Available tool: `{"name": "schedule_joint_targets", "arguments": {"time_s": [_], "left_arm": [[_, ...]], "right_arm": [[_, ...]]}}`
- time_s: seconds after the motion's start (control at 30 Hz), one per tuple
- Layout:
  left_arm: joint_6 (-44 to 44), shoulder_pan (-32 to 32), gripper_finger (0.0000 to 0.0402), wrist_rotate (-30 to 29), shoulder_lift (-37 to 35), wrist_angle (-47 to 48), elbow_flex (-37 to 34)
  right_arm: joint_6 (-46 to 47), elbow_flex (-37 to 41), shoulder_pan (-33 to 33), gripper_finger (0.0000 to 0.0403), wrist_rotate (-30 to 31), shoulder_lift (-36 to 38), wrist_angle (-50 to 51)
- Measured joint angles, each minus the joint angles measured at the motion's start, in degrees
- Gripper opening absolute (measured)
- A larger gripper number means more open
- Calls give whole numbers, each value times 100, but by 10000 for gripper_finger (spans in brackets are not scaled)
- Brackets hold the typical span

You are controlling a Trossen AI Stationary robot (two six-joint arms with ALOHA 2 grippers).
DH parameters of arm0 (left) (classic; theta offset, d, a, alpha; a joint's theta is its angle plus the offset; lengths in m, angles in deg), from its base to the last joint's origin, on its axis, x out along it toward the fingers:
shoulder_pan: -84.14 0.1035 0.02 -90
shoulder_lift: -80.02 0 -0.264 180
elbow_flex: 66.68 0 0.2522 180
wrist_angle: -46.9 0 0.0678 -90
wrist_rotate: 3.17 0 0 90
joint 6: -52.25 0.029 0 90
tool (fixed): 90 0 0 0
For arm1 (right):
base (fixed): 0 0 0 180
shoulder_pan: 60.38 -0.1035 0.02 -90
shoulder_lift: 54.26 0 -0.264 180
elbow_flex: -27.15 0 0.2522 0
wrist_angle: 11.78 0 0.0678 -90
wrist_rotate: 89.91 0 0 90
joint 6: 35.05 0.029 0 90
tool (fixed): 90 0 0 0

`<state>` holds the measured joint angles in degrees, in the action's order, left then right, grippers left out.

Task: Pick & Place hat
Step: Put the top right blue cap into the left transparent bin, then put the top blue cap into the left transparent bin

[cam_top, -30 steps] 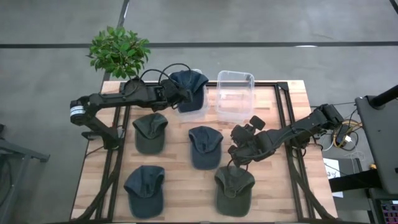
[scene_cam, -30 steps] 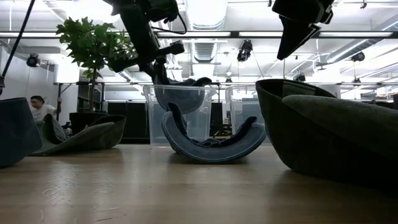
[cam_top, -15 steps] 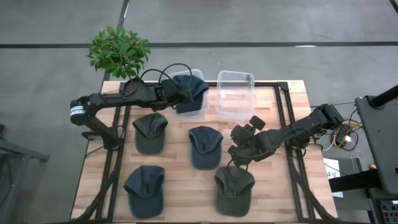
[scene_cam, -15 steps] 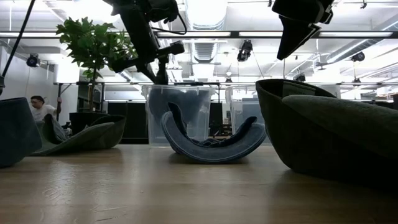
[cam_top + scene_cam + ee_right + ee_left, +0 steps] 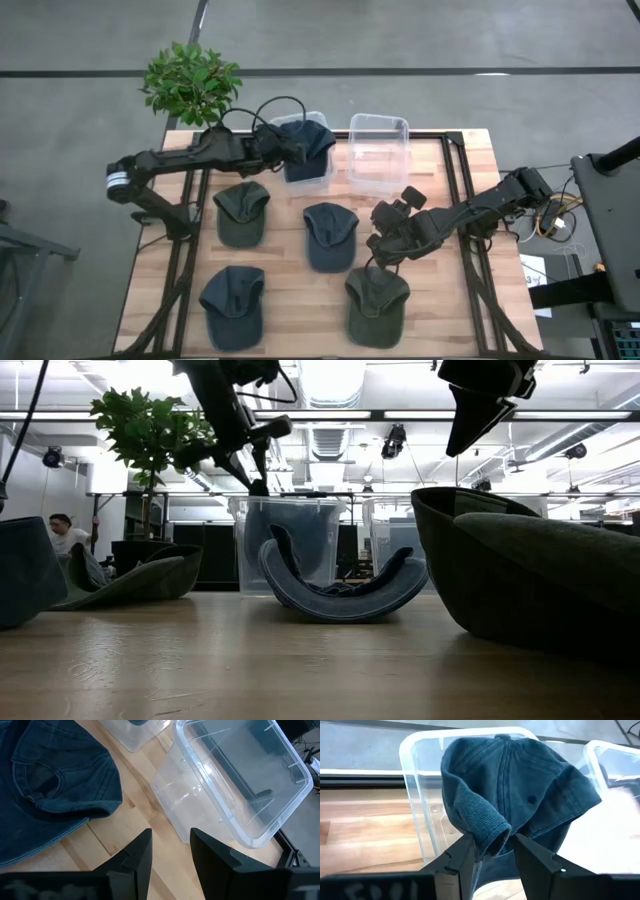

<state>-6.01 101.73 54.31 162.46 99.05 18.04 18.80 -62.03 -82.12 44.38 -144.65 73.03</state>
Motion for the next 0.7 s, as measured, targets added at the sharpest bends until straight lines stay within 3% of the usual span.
{"name": "schedule_joint_targets", "arguments": {"time_s": [0.47,0.6,0.7], "left_arm": [[117,4,131,135,-305,171,315],[941,-189,131,748,-521,169,673],[1500,-476,131,1728,-681,131,807]], "right_arm": [[-2,-2,0,127,-119,0,2],[-119,-2,0,127,-339,0,11],[-151,-2,-2,127,-525,0,11]]}}
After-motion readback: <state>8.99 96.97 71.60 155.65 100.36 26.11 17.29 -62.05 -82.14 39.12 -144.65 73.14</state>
